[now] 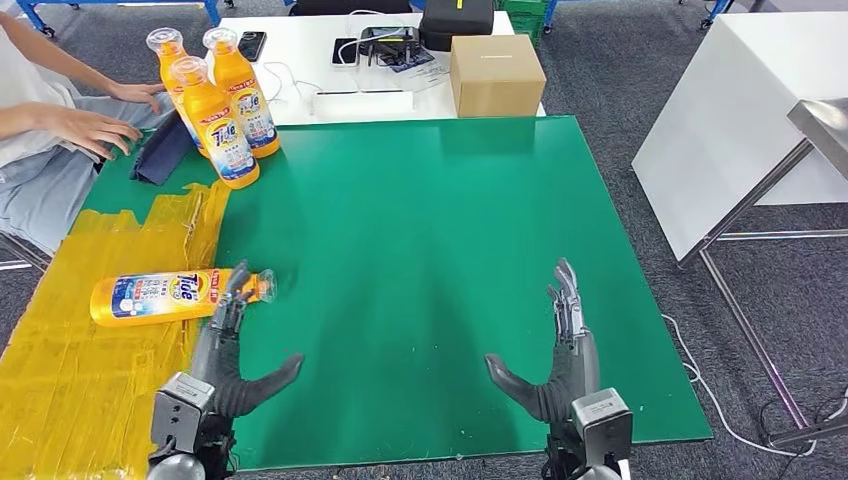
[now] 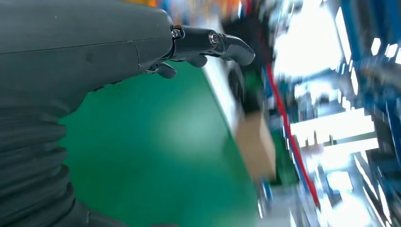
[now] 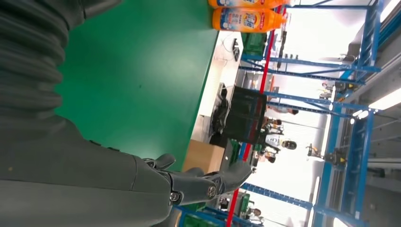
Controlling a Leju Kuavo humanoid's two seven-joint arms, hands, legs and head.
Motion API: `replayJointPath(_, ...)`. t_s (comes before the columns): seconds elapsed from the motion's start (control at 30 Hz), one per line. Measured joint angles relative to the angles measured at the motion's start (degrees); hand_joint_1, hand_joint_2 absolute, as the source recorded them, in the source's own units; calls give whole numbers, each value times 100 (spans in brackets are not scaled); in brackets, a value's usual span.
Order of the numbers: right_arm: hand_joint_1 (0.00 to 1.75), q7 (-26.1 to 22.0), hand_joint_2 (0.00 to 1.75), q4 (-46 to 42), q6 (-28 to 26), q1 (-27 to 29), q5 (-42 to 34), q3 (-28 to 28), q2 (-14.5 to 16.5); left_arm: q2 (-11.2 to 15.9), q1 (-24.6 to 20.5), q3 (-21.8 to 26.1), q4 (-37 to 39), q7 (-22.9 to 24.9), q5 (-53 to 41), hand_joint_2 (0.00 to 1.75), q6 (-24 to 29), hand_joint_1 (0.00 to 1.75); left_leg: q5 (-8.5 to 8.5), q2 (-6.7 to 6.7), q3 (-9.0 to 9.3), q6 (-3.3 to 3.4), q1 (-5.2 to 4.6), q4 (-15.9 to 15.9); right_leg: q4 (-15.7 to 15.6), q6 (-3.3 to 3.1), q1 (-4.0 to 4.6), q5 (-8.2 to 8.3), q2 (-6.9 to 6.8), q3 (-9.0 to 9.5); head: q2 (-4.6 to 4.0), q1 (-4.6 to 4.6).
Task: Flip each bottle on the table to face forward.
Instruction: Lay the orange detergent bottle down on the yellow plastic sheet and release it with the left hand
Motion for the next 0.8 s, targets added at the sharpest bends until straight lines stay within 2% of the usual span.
replayJointPath(0.13,0,-16,175,-44,-38,65,8,-2,1,13,15,-228,-1,184,191,175,-366,0,0,0,2,0,0,0,0,0,1,0,0,1,0,-1)
replayJointPath(0.3,0,-16,175,-42,-86,68,27,-2,7,40,10,-371,1,294,334,175,-555,0,1,0,3,-1,1,0,1,0,2,0,0,2,0,-1)
replayJointPath(0.8,0,-16,175,-42,-65,67,90,-1,6,58,2,-430,2,299,504,175,-632,0,1,0,2,-1,1,0,0,0,1,0,0,2,0,-1)
